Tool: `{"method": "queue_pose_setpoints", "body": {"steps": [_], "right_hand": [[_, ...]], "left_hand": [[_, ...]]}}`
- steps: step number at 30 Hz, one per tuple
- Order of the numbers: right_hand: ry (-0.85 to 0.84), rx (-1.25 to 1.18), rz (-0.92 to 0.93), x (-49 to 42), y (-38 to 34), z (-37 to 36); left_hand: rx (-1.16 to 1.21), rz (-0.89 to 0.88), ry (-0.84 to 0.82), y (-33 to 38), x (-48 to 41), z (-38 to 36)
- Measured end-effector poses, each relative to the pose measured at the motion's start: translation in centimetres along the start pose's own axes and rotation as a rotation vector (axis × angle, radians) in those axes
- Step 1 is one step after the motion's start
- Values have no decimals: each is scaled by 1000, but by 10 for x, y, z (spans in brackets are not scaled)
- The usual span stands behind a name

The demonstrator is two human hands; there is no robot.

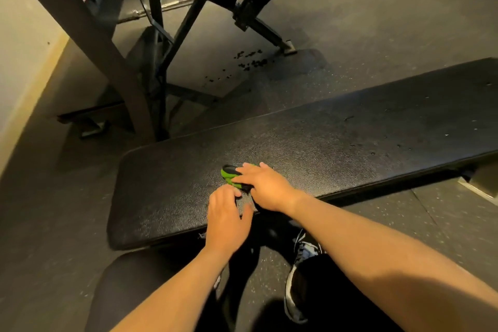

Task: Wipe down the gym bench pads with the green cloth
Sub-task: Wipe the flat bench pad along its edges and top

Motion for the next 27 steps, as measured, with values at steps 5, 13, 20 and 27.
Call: {"method": "queue_pose_setpoints", "body": {"steps": [5,13,20,27], "right_hand": [[260,136,-265,26,20,27],[169,5,-257,17,-12,-3],[152,210,-215,49,-4,5],[381,298,-609,105,30,40]], "left_hand": [[-93,-4,-63,-5,11,-8],[-190,24,-61,-2,14,-8],[-289,11,-94,16,12,-18],[-338,-36,-179,35,10,-31]]}}
Point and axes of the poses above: each hand's wrist, its own x-axis away from the middle knuckle, its own z-axis out of the back of the hand, y = z × x, the point moved 4 cm from there along -x, towards the middle knuckle, and after that the axes turned 11 degrees about z, right-handed, at the moved point
